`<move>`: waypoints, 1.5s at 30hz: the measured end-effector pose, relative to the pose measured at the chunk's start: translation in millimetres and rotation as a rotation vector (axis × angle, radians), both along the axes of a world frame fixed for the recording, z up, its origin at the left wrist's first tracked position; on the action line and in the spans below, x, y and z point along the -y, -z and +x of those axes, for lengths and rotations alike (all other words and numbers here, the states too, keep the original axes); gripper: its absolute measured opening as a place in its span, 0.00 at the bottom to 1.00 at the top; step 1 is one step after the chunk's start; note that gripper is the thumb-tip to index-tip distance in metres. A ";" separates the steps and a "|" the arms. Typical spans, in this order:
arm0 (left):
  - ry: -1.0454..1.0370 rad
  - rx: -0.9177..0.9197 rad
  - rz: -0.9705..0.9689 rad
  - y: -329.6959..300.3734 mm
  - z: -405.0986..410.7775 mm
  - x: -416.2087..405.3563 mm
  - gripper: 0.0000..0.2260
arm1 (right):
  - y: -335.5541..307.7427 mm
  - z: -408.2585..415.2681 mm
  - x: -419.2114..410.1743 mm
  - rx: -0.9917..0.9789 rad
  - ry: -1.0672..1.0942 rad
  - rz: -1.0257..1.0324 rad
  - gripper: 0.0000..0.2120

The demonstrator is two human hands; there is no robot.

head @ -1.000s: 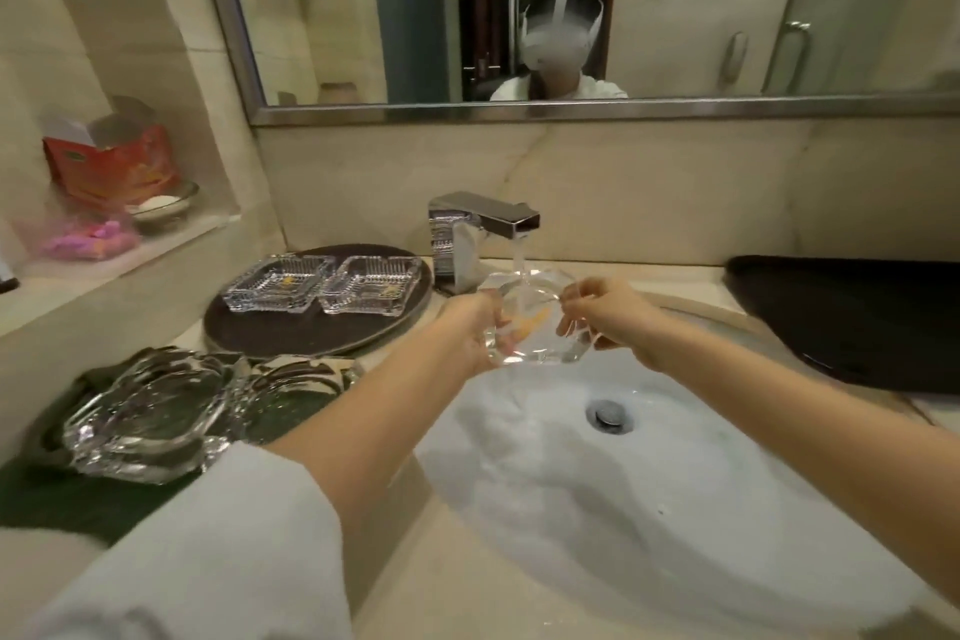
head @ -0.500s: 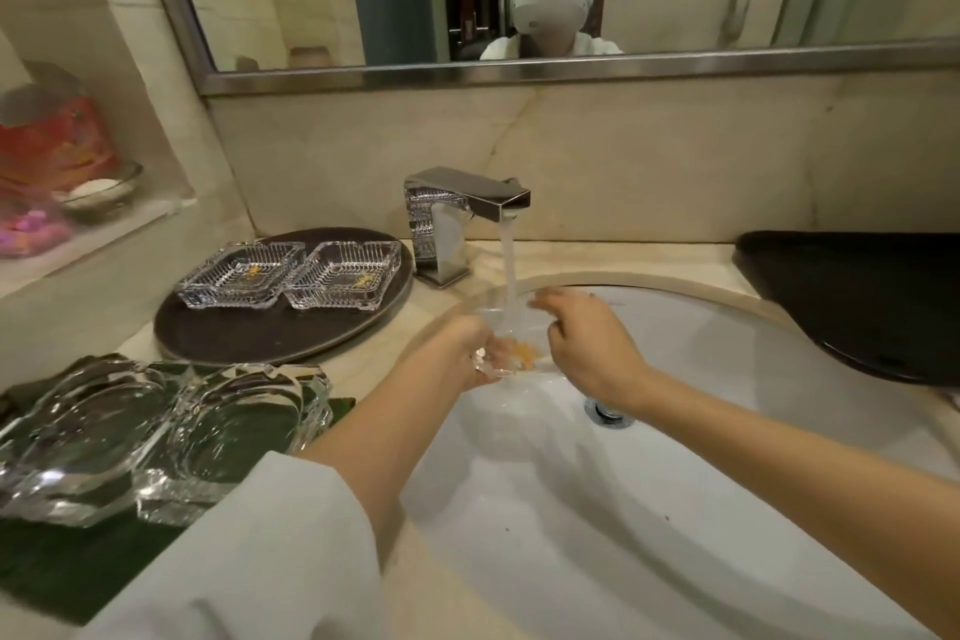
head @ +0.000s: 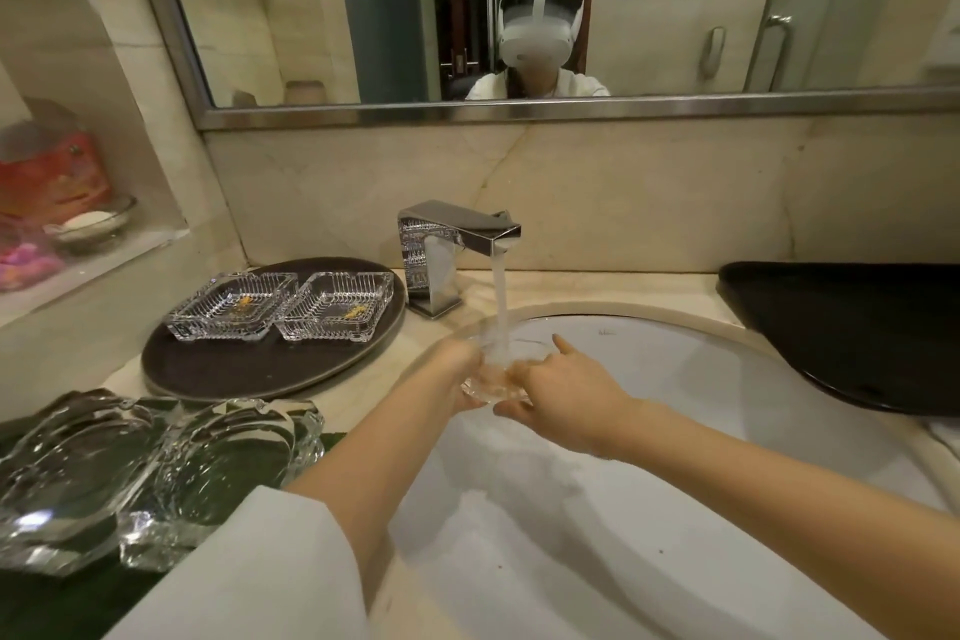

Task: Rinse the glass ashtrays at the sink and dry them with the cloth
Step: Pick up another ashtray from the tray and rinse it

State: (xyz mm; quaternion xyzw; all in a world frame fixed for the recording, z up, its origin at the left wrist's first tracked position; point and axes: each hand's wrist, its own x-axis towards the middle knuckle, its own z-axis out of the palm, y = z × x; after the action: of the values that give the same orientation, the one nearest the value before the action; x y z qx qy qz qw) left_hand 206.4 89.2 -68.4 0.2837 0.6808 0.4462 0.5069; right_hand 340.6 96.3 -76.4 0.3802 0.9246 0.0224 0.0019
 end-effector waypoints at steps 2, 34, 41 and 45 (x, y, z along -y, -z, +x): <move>0.003 -0.021 0.007 3.5 -1.4 -0.7 0.09 | 1.7 -0.9 5.0 -0.074 -0.018 0.014 0.16; 0.013 -0.014 -0.018 10.9 1.0 -4.4 0.07 | 31.8 2.8 0.5 0.071 0.067 0.107 0.24; 0.096 -0.067 0.016 11.8 0.5 -3.2 0.14 | 33.4 -1.4 13.8 -0.270 -0.022 -0.055 0.19; 0.106 -0.070 0.041 5.2 1.1 3.9 0.10 | 25.8 -4.2 6.7 -0.216 -0.154 0.051 0.25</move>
State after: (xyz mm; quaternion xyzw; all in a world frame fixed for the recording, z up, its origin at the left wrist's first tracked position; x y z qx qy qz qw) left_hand 207.4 85.4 -73.6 0.3451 0.6728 0.4223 0.4999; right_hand 336.3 89.6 -102.3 0.3082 0.9451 0.0049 -0.1090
